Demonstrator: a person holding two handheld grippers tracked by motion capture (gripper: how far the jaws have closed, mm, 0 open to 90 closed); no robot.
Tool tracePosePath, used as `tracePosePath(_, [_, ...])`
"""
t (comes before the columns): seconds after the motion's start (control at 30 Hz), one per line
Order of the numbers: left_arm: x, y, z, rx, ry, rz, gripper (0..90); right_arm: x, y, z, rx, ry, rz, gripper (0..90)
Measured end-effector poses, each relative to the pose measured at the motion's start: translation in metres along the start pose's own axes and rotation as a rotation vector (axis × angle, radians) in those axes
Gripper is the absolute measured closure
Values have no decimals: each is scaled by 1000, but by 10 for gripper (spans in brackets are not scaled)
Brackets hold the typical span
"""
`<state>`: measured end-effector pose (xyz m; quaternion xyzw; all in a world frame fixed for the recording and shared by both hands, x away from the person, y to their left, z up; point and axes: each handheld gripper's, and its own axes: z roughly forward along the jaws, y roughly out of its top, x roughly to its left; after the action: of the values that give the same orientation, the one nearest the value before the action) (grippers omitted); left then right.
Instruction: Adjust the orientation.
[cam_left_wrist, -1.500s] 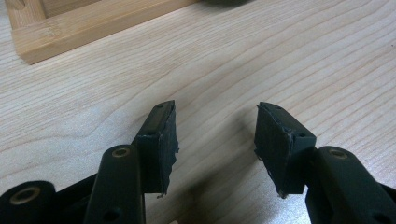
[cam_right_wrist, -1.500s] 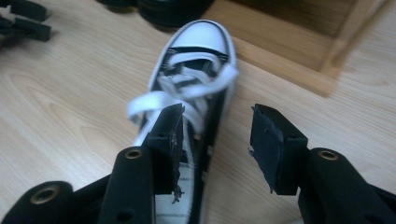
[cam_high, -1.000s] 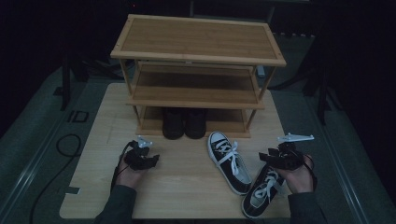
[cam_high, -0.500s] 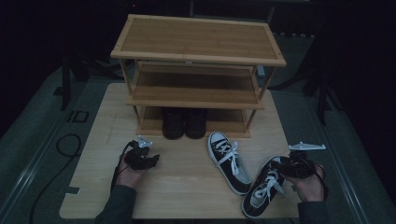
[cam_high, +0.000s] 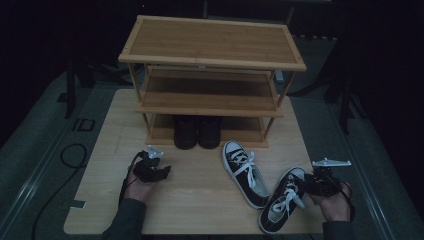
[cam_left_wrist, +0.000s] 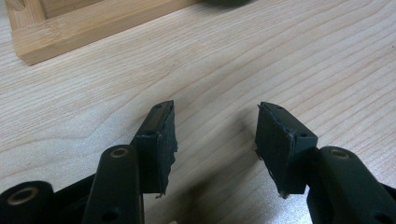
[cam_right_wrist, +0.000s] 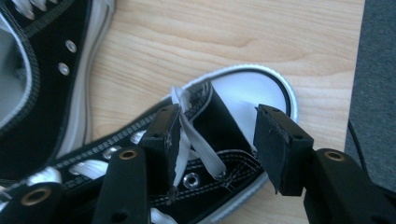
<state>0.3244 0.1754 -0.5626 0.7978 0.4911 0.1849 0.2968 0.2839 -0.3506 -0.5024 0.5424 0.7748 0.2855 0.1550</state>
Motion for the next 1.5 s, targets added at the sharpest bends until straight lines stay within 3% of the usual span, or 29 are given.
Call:
tracePosePath(0.5, [0,0,0,0,0,0,482,-1,-4,5,26,-68,-4,543])
tracePosePath(0.67, [0,0,0,-1,0,0,479,-1,-4,6,23,-57,-8,680])
tracePosePath(0.8, [0,0,0,-2,0,0,477,0,-2,8,25,-64,-11,667])
tracePosePath(1.07, [0,0,0,-2,1,0,477,10,2,14,33,-110,-67,633])
tracePosePath(1.13, [0,0,0,-2,0,1,477,11,2,14,29,-127,-78,669])
tracePosePath(1.2, [0,0,0,-2,0,1,476,13,3,15,25,-129,-91,793])
tracePosePath(1.27, [0,0,0,-3,0,1,477,15,6,16,23,-129,-95,857])
tracePosePath(1.5, [0,0,0,-3,0,0,477,16,18,21,24,-155,-122,887])
